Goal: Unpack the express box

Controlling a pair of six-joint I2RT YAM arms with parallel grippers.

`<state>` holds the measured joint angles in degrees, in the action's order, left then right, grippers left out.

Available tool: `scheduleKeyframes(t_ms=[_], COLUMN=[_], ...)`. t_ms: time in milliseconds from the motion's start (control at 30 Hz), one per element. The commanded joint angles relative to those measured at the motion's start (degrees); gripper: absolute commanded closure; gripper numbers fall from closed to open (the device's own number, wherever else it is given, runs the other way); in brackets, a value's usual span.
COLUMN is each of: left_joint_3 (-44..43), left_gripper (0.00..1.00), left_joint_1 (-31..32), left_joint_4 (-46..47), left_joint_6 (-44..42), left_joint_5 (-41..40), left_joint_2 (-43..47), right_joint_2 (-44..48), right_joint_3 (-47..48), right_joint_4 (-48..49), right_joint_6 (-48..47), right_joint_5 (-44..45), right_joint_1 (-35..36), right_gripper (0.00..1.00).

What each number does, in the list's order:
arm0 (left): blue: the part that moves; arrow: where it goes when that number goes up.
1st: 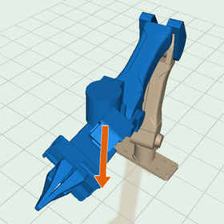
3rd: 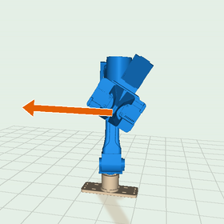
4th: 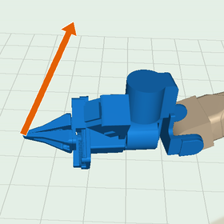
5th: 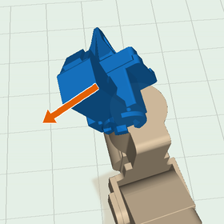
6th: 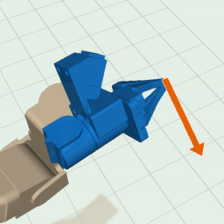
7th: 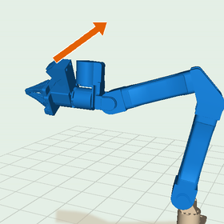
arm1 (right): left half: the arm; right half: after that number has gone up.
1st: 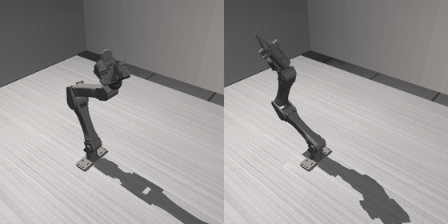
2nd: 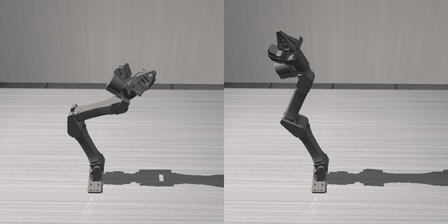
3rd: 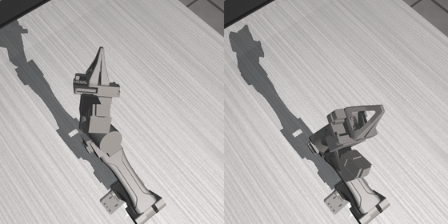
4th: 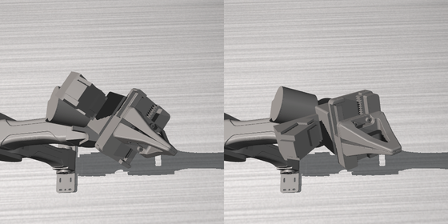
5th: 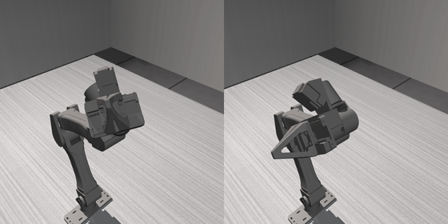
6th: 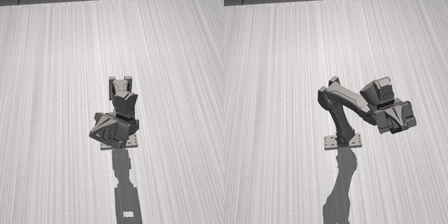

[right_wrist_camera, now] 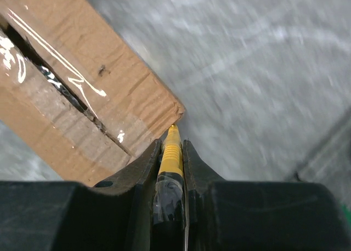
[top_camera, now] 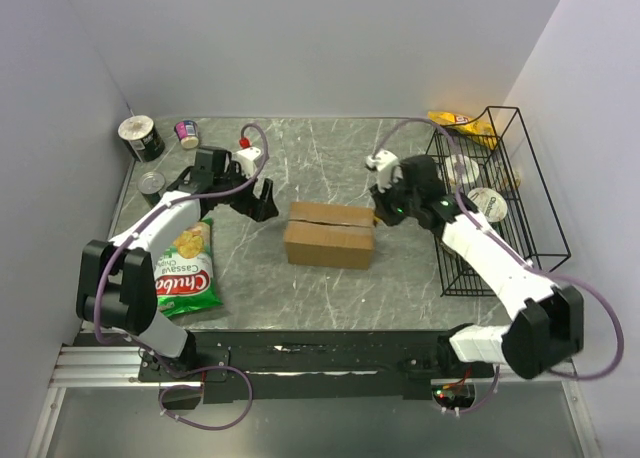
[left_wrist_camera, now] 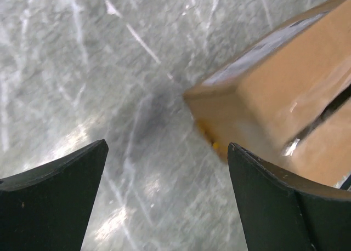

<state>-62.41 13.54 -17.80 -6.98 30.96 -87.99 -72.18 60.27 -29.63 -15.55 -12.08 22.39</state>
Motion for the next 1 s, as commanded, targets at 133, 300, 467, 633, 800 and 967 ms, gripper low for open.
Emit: scheduleKeyframes(t_ms=[133, 300, 467, 633, 800, 967], left_joint_3=[-6.93, -13.33, -23.45, -21.35, -22.22, -24.25], left_gripper=[0.03, 0.04, 0.04, 0.03, 0.04, 0.04], left_joint_1=[-2.47, -0.45, 5.79, 10.00, 11.60, 11.86], left_joint_4=[-2.85, -4.06, -13.58, -8.57, -7.51, -10.67], left_joint_6=[-8.74, -11.91, -13.68, -13.84, -14.38, -17.09], left_joint_5=[4.61, 11.49, 12.02, 9.56, 12.89, 16.85], left_joint_2=[7.73, 4.78, -3.33, -5.79, -7.98, -10.45], right_joint_2=[-9.11, -11.04, -12.19, -8.95, 1.57, 10.13], right_joint_3=[13.18, 21.28, 24.81, 22.28, 11.90, -2.78], right_joint_4=[6.69, 3.00, 2.89, 3.70, 13.34, 25.41], right_joint_6=[9.91, 12.21, 15.37, 19.40, 30.47, 41.02], right_joint_5=[-0.67, -4.96, -25.27, -22.32, -13.33, -3.57], right_joint_1=[4.07, -2.16, -11.04, -14.13, -17.29, -16.68], right_gripper=[1.00, 1.00, 1.00, 1.00, 1.00, 1.00])
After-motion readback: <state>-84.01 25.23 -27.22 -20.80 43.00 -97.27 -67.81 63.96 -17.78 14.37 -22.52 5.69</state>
